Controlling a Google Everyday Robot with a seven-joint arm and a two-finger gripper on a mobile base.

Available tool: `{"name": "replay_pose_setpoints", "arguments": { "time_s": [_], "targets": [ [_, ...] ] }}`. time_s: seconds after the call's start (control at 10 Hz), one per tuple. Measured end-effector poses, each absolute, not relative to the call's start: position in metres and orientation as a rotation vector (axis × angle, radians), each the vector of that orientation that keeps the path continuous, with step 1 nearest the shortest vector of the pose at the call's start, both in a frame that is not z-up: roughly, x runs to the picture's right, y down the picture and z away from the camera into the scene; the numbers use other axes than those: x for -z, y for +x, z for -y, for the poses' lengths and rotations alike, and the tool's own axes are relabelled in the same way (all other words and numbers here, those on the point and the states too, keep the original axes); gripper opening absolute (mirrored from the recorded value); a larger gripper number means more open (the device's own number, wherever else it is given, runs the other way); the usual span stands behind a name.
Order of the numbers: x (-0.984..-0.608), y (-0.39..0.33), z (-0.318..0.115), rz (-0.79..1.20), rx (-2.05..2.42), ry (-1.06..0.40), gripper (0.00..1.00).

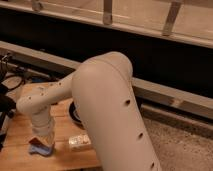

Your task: Place the pepper on the white sponge

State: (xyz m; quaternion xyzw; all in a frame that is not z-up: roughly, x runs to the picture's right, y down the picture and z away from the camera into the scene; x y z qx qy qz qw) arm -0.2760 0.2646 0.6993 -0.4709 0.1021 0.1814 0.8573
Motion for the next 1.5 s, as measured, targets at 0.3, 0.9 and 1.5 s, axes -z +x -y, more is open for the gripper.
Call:
{"name": "replay_pose_setpoints", "arguments": {
  "time_s": [0.3, 0.9, 1.5],
  "targets": [
    [-0.702, -0.274, -0.267, -0.214, -0.393, -0.987, 0.02],
    [-0.706, -0.265, -0.272, -0.211, -0.434, -0.986, 0.02],
    [-0.707, -0.261, -0.277, -0.208, -0.462, -0.988, 0.33]
  ]
}}
